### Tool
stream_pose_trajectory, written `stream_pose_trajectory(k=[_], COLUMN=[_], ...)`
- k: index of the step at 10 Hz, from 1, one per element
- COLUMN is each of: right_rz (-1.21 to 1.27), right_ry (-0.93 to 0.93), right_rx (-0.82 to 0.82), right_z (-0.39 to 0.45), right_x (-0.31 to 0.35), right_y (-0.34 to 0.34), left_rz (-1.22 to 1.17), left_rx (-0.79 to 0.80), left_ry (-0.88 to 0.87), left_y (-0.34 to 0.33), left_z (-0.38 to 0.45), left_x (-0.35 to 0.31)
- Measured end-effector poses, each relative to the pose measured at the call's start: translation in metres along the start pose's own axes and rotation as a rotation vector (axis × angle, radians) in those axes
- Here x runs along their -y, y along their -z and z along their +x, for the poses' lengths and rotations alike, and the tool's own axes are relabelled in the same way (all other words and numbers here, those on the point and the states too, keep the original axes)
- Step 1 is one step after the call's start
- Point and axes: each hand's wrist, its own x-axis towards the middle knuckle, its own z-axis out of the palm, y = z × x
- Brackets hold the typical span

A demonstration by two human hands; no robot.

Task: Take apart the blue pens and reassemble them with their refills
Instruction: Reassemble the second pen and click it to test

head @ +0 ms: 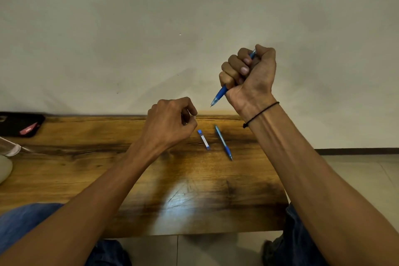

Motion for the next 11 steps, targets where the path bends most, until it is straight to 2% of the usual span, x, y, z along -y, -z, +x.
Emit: stream_pose_trajectory(k=[11], right_rz=[-0.006], right_ry=[0.0], right_rx=[-0.024], right_z=[0.004], right_x=[-0.0004], right_y=[0.0027], left_rz=[0.003], left_rx=[-0.002], left_ry=[0.011], left_y=[-0.0012], left_z=[0.0008], left_x=[0.001])
